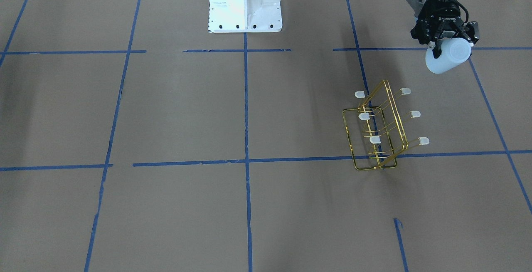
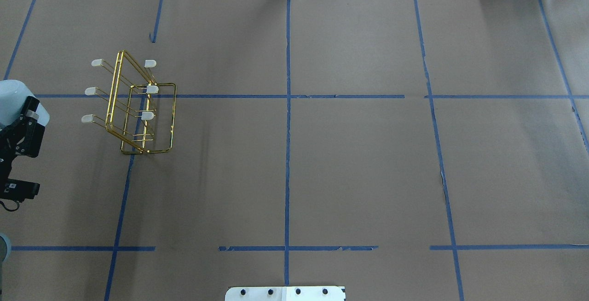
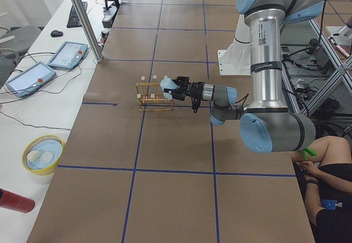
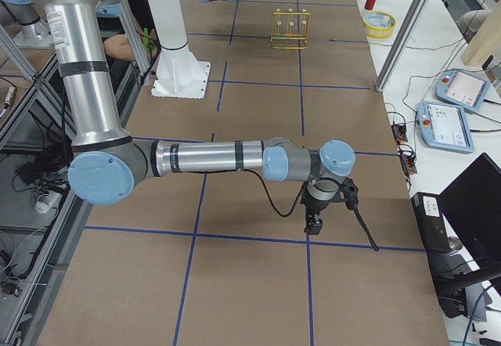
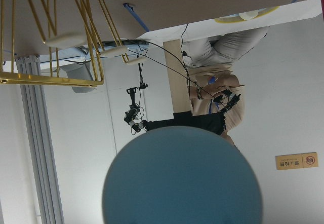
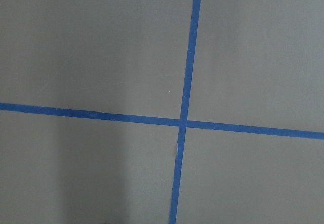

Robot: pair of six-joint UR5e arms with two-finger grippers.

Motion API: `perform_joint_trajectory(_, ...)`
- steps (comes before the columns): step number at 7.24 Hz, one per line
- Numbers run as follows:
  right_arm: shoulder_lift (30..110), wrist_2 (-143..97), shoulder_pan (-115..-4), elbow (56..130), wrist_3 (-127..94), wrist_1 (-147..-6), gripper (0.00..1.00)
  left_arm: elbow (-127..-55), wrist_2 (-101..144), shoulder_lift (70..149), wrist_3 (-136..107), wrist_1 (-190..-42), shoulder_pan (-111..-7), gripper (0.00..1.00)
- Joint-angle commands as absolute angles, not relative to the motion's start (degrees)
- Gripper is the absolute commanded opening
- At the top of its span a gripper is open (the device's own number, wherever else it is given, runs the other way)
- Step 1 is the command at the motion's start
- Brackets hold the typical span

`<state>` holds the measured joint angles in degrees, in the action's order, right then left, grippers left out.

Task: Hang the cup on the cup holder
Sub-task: 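Move the tipped cup toward a white peg on the gold rack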

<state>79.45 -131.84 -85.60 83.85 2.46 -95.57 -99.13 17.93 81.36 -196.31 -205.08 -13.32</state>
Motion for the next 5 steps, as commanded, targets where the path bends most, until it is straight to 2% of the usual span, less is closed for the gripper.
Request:
perform_joint_trajectory(1,79.5,-131.8,-85.5,83.8,2.5,-95.5,1.0,-95.6,16.1,86.1,-196.3,-205.1,-13.2,0.0)
perform_joint_trajectory(5,79.5,-131.8,-85.6,83.8,2.5,-95.5,1.0,-93.7,16.4,88.2,-196.1,-204.3,-12.7,0.0)
